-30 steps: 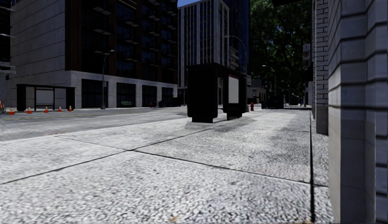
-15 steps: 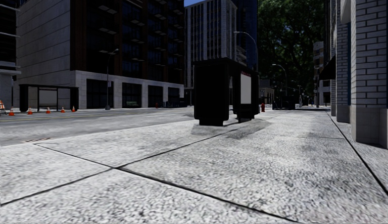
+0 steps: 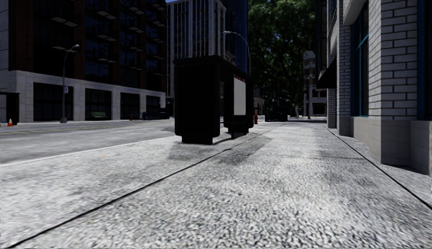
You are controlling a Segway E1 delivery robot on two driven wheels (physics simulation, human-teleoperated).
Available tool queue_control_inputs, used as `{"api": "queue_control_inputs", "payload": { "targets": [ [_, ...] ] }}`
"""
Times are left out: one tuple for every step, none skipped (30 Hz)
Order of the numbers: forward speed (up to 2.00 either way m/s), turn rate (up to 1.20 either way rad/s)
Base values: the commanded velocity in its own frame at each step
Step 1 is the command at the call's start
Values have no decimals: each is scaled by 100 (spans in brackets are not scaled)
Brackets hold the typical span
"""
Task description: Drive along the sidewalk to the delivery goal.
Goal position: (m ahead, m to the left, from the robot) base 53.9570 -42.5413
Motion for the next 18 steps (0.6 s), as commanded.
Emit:
{"api": "queue_control_inputs", "payload": {
  "targets": [
    [200, -54],
    [200, -54],
    [200, -54],
    [200, -54],
    [200, -54],
    [200, -54],
    [200, -54],
    [200, -54],
    [200, -54],
    [200, -54],
    [200, -54],
    [200, -54],
    [200, -54],
    [200, -54],
    [200, -54],
    [200, -54],
    [200, -54],
    [200, -54]
  ]
}}
